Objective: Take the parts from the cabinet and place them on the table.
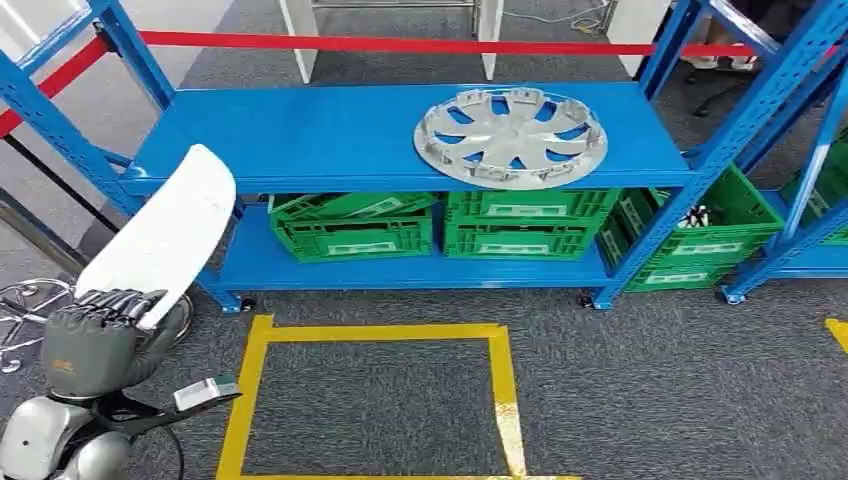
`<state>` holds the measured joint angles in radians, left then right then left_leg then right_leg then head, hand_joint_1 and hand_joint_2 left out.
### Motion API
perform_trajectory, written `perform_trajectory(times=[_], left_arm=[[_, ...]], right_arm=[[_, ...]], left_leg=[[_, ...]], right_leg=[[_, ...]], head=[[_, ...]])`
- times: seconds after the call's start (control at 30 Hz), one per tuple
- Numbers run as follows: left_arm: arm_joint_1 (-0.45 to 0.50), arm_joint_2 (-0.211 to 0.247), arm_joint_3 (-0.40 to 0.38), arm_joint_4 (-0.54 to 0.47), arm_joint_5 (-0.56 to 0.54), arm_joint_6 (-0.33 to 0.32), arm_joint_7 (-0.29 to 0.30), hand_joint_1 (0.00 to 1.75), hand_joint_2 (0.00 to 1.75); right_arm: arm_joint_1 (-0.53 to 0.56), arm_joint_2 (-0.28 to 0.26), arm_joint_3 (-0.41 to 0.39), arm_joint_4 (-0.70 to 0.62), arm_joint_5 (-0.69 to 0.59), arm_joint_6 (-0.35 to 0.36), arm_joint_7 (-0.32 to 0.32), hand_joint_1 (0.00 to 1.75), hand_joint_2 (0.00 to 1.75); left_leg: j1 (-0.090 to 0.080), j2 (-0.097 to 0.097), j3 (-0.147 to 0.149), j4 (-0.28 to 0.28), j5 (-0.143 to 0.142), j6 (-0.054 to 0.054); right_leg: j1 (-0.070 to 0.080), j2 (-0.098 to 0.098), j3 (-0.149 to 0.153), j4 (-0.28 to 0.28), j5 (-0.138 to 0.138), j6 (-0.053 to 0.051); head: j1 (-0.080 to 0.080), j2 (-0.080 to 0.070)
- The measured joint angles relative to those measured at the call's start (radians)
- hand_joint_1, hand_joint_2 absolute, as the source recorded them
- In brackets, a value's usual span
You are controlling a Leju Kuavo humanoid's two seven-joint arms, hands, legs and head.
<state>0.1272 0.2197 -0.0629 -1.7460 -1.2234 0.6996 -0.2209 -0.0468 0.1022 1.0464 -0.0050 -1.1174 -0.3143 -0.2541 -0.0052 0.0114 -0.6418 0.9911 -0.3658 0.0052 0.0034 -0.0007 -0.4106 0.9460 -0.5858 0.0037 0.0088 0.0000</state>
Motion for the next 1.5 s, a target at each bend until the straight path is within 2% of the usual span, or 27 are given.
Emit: perform_trajectory(times=[0.07,0.1,0.17,0.2,0.23,0.3,0.37,0.43,0.57,0.6,0.67,0.7,0.73,0.8,0.87,0.93,0.97,1.07,1.1,1.13,1.2,1.23,1.3,1.37,1.4,1.43,1.5], left_arm=[[0.002,0.002,-0.001,0.0,0.006,0.0,0.003,1.75,1.75],[0.001,0.002,-0.002,0.0,0.013,0.0,0.005,1.75,1.75],[-0.004,0.005,-0.002,0.002,0.025,0.0,0.009,1.75,1.75],[-0.007,0.006,-0.002,0.004,0.031,0.0,0.01,1.75,1.75],[-0.009,0.007,-0.002,0.005,0.032,0.0,0.01,1.75,1.75],[-0.012,0.008,-0.002,0.008,0.04,0.0,0.01,1.75,1.75],[-0.019,0.01,-0.002,0.008,0.044,0.0,0.0,1.75,1.75],[-0.032,0.01,-0.002,0.008,0.048,0.0,-0.011,1.75,1.75],[-0.046,0.013,-0.002,0.018,0.055,0.0,-0.011,1.75,1.75],[-0.051,0.013,-0.002,0.021,0.055,0.0,-0.011,1.75,1.75],[-0.054,0.012,-0.002,0.024,0.055,0.0,-0.011,1.75,1.75],[-0.054,0.012,-0.002,0.026,0.055,0.0,-0.011,1.75,1.75],[-0.055,0.012,-0.002,0.029,0.055,0.0,-0.011,1.75,1.75],[-0.055,0.011,-0.002,0.034,0.056,0.0,-0.009,1.75,1.75],[-0.056,0.013,-0.002,0.037,0.061,0.0,-0.005,1.75,1.75],[-0.055,0.013,-0.002,0.038,0.069,0.0,-0.003,1.75,1.75],[-0.055,0.013,-0.001,0.038,0.074,0.0,-0.002,1.75,1.75],[-0.046,0.013,0.0,0.038,0.082,0.0,-0.002,1.75,1.75],[-0.038,0.014,0.001,0.038,0.085,0.0,-0.003,1.75,1.75],[-0.034,0.016,0.002,0.038,0.089,0.0,-0.006,1.75,1.75],[-0.031,0.016,0.005,0.038,0.1,0.0,-0.007,1.75,1.75],[-0.029,0.016,0.005,0.038,0.105,0.0,-0.009,1.75,1.75],[-0.025,0.016,0.006,0.038,0.111,0.0,-0.01,1.75,1.75],[-0.022,0.016,0.006,0.038,0.114,0.0,-0.013,1.75,1.75],[-0.022,0.016,0.007,0.038,0.116,0.0,-0.015,1.75,1.75],[-0.022,0.016,0.007,0.038,0.119,0.0,-0.019,1.75,1.75],[-0.02,0.016,0.008,0.038,0.122,0.0,-0.02,1.75,1.75]], right_arm=[[0.004,0.009,-0.001,0.0,-0.019,0.0,0.0,0.0,0.0],[0.004,0.011,-0.002,0.001,-0.026,0.0,0.002,0.0,0.0],[0.008,0.016,-0.003,0.001,-0.034,0.002,0.0,0.0,0.0],[0.011,0.018,-0.003,0.001,-0.037,0.001,-0.005,0.0,0.0],[0.013,0.02,-0.004,0.001,-0.04,0.001,-0.01,0.0,0.0],[0.016,0.022,-0.006,0.001,-0.045,0.001,-0.019,0.0,0.0],[0.019,0.026,-0.014,0.001,-0.056,-0.005,-0.019,0.0,0.0],[0.022,0.031,-0.019,0.001,-0.064,-0.016,-0.013,0.0,0.0],[0.029,0.032,-0.032,0.003,-0.079,-0.036,0.0,0.0,0.0],[0.031,0.032,-0.035,0.003,-0.08,-0.038,0.0,0.0,0.0],[0.031,0.033,-0.039,0.003,-0.082,-0.039,0.001,0.0,0.0],[0.031,0.033,-0.04,0.003,-0.082,-0.039,0.0,0.0,0.0],[0.031,0.033,-0.043,0.003,-0.082,-0.039,0.0,0.0,0.0],[0.031,0.032,-0.044,0.003,-0.084,-0.04,0.0,0.0,0.0],[0.03,0.032,-0.044,0.004,-0.085,-0.04,0.001,0.0,0.0],[0.028,0.029,-0.044,0.004,-0.085,-0.04,0.003,0.0,0.0],[0.026,0.029,-0.045,0.005,-0.084,-0.04,0.003,0.0,0.0],[0.03,0.029,-0.045,0.006,-0.082,-0.04,-0.001,0.0,0.0],[0.029,0.029,-0.045,0.006,-0.081,-0.04,-0.003,0.0,0.0],[0.029,0.029,-0.045,0.006,-0.078,-0.038,-0.004,0.0,0.0],[0.029,0.029,-0.045,0.006,-0.076,-0.038,-0.006,0.0,0.0],[0.028,0.029,-0.045,0.006,-0.076,-0.038,-0.007,0.0,0.0],[0.028,0.029,-0.045,0.006,-0.075,-0.038,-0.009,0.0,0.0],[0.027,0.029,-0.045,0.006,-0.072,-0.037,-0.01,0.0,0.0],[0.027,0.029,-0.045,0.006,-0.072,-0.037,-0.011,0.0,0.0],[0.026,0.029,-0.045,0.006,-0.071,-0.037,-0.012,0.0,0.0],[0.025,0.029,-0.045,0.006,-0.069,-0.037,-0.014,0.0,0.0]], left_leg=[[0.003,-0.005,-0.01,0.005,-0.008,-0.014],[0.004,-0.005,-0.02,0.033,-0.067,-0.02],[0.009,-0.005,-0.039,0.166,-0.202,-0.031],[0.011,-0.005,-0.045,0.242,-0.243,-0.035],[0.012,-0.005,-0.045,0.296,-0.247,-0.037],[0.014,-0.005,-0.006,0.302,-0.171,-0.038],[0.015,-0.006,0.111,0.148,-0.124,-0.034],[0.011,-0.011,0.21,-0.018,-0.183,-0.021],[0.011,-0.005,0.179,-0.027,-0.161,0.01],[0.01,-0.002,0.165,-0.027,-0.15,0.018],[0.008,0.0,0.132,-0.027,-0.125,0.028],[0.007,0.0,0.118,-0.026,-0.111,0.029],[0.005,0.001,0.098,-0.024,-0.096,0.029],[0.002,0.001,0.06,-0.019,-0.069,0.027],[0.0,0.001,0.024,-0.009,-0.048,0.022],[-0.005,0.0,0.009,0.004,-0.034,0.014],[-0.005,0.001,0.006,0.006,-0.021,0.009],[-0.001,0.0,0.001,-0.003,0.012,-0.007],[0.004,-0.004,-0.007,0.007,-0.028,-0.014],[0.006,-0.005,-0.017,0.052,-0.099,-0.019],[0.011,-0.004,-0.039,0.198,-0.222,-0.03],[0.012,-0.004,-0.046,0.271,-0.247,-0.033],[0.014,-0.004,-0.025,0.312,-0.194,-0.035],[0.014,-0.005,0.068,0.199,-0.127,-0.031],[0.015,-0.006,0.129,0.109,-0.127,-0.028],[0.01,-0.008,0.183,0.022,-0.164,-0.022],[0.007,-0.009,0.191,-0.015,-0.178,-0.012]], right_leg=[[-0.007,-0.009,-0.02,-0.004,0.027,-0.016],[-0.006,-0.009,-0.036,-0.004,0.04,-0.027],[-0.005,-0.011,-0.067,-0.002,0.066,-0.03],[-0.004,-0.011,-0.084,0.001,0.08,-0.029],[-0.004,-0.012,-0.096,0.006,0.092,-0.029],[-0.004,-0.012,-0.143,0.024,0.115,-0.026],[-0.005,-0.011,-0.183,0.045,0.13,-0.019],[0.0,-0.01,-0.202,0.06,0.143,-0.007],[-0.005,-0.008,-0.221,0.059,0.169,0.018],[-0.006,-0.004,-0.234,0.077,0.127,0.022],[-0.006,-0.003,-0.273,0.197,-0.009,0.027],[-0.006,-0.003,-0.284,0.27,-0.053,0.03],[-0.006,-0.003,-0.29,0.335,-0.066,0.03],[-0.006,-0.003,-0.257,0.363,0.009,0.028],[-0.005,-0.003,-0.155,0.249,0.074,0.019],[0.001,-0.001,0.014,0.028,0.014,0.007],[-0.001,-0.001,0.02,-0.016,-0.009,0.003],[0.001,-0.002,-0.005,-0.01,0.021,-0.013],[-0.002,-0.008,-0.015,-0.009,0.034,-0.024],[-0.002,-0.008,-0.029,-0.008,0.046,-0.033],[-0.001,-0.01,-0.061,-0.004,0.07,-0.033],[0.0,-0.011,-0.071,0.002,0.083,-0.033],[-0.001,-0.013,-0.117,0.02,0.103,-0.031],[-0.002,-0.013,-0.159,0.041,0.117,-0.025],[-0.002,-0.013,-0.172,0.051,0.123,-0.022],[0.004,-0.012,-0.184,0.06,0.127,-0.015],[0.003,-0.012,-0.194,0.062,0.146,-0.004]], head=[[0.002,0.0],[-0.003,0.0],[-0.009,0.0],[-0.01,0.0],[-0.008,0.0],[-0.01,0.0],[-0.01,0.0],[-0.008,0.0],[-0.009,0.0],[-0.009,0.0],[0.0,0.0],[-0.001,0.0],[0.001,0.0],[0.001,0.0],[0.001,0.0],[0.003,0.0],[-0.002,0.0],[0.001,0.0],[0.002,0.0],[-0.006,0.0],[-0.01,0.0],[-0.011,0.0],[-0.011,0.0],[-0.011,0.0],[-0.011,0.0],[-0.012,0.0],[-0.011,0.0]])
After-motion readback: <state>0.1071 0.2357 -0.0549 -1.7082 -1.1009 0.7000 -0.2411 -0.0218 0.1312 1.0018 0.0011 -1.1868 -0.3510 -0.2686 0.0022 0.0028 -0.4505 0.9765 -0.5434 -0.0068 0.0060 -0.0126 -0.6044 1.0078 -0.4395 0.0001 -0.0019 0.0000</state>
